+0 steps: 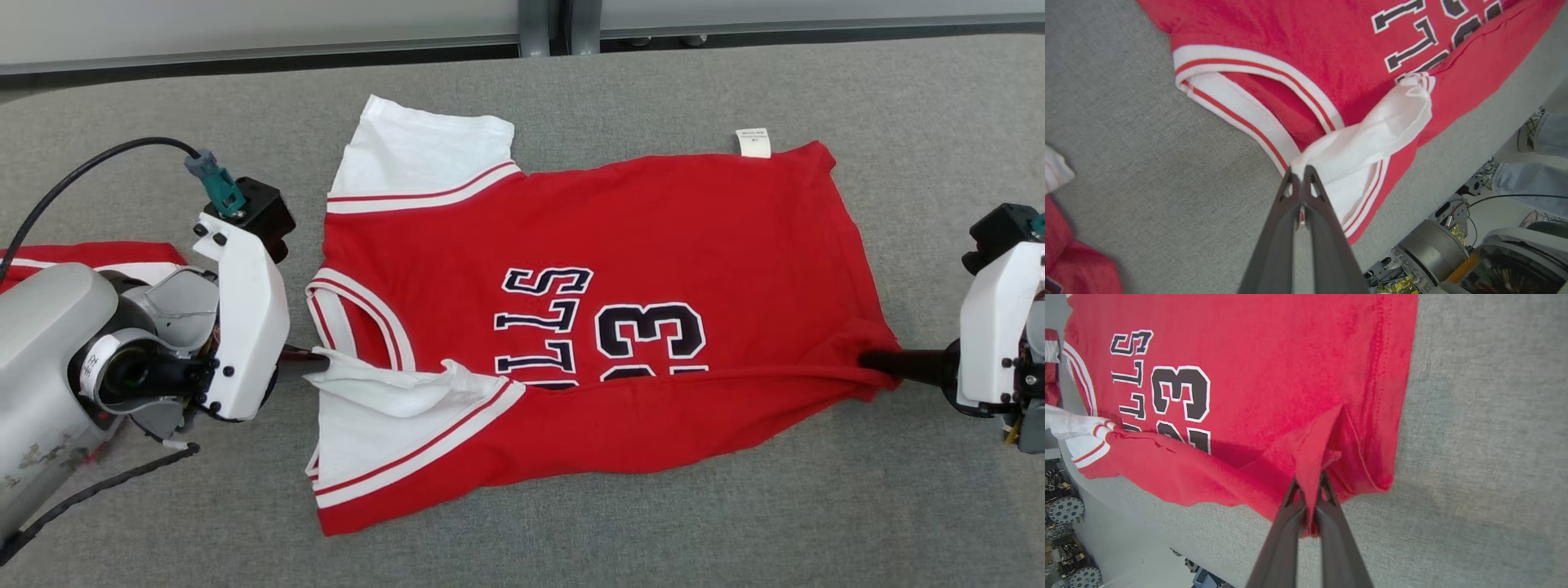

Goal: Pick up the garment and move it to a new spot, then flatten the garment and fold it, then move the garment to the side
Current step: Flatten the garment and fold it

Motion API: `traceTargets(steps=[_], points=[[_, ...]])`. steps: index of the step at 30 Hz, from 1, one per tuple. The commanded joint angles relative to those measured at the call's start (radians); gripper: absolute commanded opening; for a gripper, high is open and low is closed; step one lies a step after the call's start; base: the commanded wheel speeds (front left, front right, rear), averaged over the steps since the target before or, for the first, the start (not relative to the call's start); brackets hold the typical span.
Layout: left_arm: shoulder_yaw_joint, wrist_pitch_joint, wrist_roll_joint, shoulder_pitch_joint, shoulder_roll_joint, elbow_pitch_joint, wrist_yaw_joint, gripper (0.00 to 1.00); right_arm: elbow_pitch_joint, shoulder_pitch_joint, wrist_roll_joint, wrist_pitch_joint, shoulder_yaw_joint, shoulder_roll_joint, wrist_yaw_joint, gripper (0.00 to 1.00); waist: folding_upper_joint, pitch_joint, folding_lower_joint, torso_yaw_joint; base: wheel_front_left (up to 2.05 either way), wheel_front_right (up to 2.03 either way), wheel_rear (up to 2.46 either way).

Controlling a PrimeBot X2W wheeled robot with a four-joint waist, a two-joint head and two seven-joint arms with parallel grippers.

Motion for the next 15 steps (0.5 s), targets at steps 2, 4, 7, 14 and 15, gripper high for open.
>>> traceTargets(steps=[2,4,7,14,15], points=[[0.001,-0.007,0.007,-0.019,-0.015,0.036,-0.015,0.00,0.024,-0.017,-0.013,0.005,-0.006,0.018,0.002,0.07,0.0000,0.011,0.0000,-0.007,0.00,0.00,0.00],[0.001,-0.016,0.012,-0.020,-0.028,0.068,-0.025,0.00,0.044,-0.026,-0.017,0.007,-0.013,0.038,0.002,0.17,0.0000,0.014,0.0000,-0.008,0.00,0.00,0.00],[0.004,-0.036,0.016,-0.019,-0.048,0.111,-0.034,0.00,0.074,-0.037,-0.025,-0.015,-0.031,0.063,0.002,1.00,0.0000,0.011,0.0000,-0.007,0.00,0.00,0.00],[0.013,-0.112,0.016,0.016,-0.076,0.171,-0.053,1.00,0.124,-0.007,-0.024,-0.057,-0.066,0.101,0.002,1.00,0.0000,-0.047,0.0000,0.003,0.00,0.00,0.00],[0.017,-0.127,0.018,0.020,-0.073,0.169,-0.056,1.00,0.125,-0.001,-0.022,-0.071,-0.075,0.103,0.002,1.00,0.0000,-0.059,0.0000,0.005,0.00,0.00,0.00]])
